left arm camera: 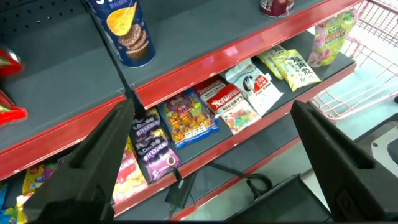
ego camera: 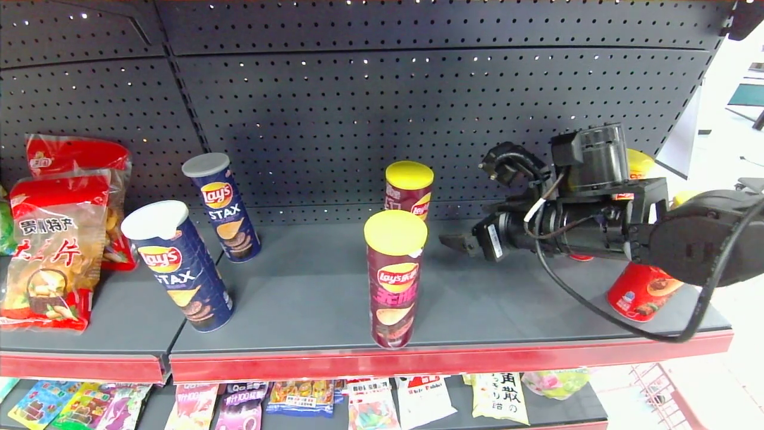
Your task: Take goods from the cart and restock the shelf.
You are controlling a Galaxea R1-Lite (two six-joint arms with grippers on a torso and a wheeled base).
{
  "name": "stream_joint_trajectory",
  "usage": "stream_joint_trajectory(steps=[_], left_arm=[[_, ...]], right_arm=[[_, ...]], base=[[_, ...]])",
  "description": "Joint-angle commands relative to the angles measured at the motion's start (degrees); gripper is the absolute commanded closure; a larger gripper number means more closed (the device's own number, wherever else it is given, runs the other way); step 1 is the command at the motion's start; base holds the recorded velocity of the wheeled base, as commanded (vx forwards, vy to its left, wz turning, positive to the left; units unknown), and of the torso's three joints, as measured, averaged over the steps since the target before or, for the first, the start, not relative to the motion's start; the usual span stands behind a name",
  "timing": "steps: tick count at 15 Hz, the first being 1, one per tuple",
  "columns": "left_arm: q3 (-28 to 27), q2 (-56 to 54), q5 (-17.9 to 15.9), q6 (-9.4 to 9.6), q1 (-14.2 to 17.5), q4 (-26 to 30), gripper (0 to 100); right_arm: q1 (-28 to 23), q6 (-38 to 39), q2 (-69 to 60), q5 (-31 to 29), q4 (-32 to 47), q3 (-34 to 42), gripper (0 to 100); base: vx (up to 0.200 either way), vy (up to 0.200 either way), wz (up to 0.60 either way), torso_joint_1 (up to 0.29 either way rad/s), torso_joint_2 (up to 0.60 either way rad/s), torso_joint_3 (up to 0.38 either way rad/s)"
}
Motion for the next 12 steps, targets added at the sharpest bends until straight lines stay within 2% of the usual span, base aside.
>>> stream_joint_trajectory(steps=[1,3,5,8,11,12], left_arm=[[-0.29,3.35,0.06,0.0,0.02,-0.28,0],[0.06,8.45,-0.12,-0.09,0.02,-3.79,0],[0.15,16.1,-0.12,-0.27,0.02,-10.74,0],[0.15,29.54,0.06,-2.64,0.11,-21.02,0],[0.06,41.5,0.41,-3.43,0.11,-29.2,0],[-0.46,49.06,0.41,-3.52,0.11,-34.82,0]], right_arm=[[0.05,0.84,-8.85,-0.21,-0.45,8.83,0],[1.46,1.11,-17.9,-0.21,-0.45,17.36,0],[2.07,1.28,-27.39,-0.21,-0.36,25.71,0],[1.64,1.28,-43.13,-0.65,-0.27,36.17,0],[-1.27,1.46,-52.97,-3.99,0.43,40.21,0],[-4.69,1.46,-56.4,-3.99,0.52,40.56,0]], base=[[0.0,0.0,0.0,0.0,0.0,0.0],[0.0,0.0,0.0,0.0,0.0,0.0],[0.0,0.0,0.0,0.0,0.0,0.0],[0.0,0.0,0.0,0.0,0.0,0.0],[0.0,0.0,0.0,0.0,0.0,0.0],[0.0,0.0,0.0,0.0,0.0,0.0]])
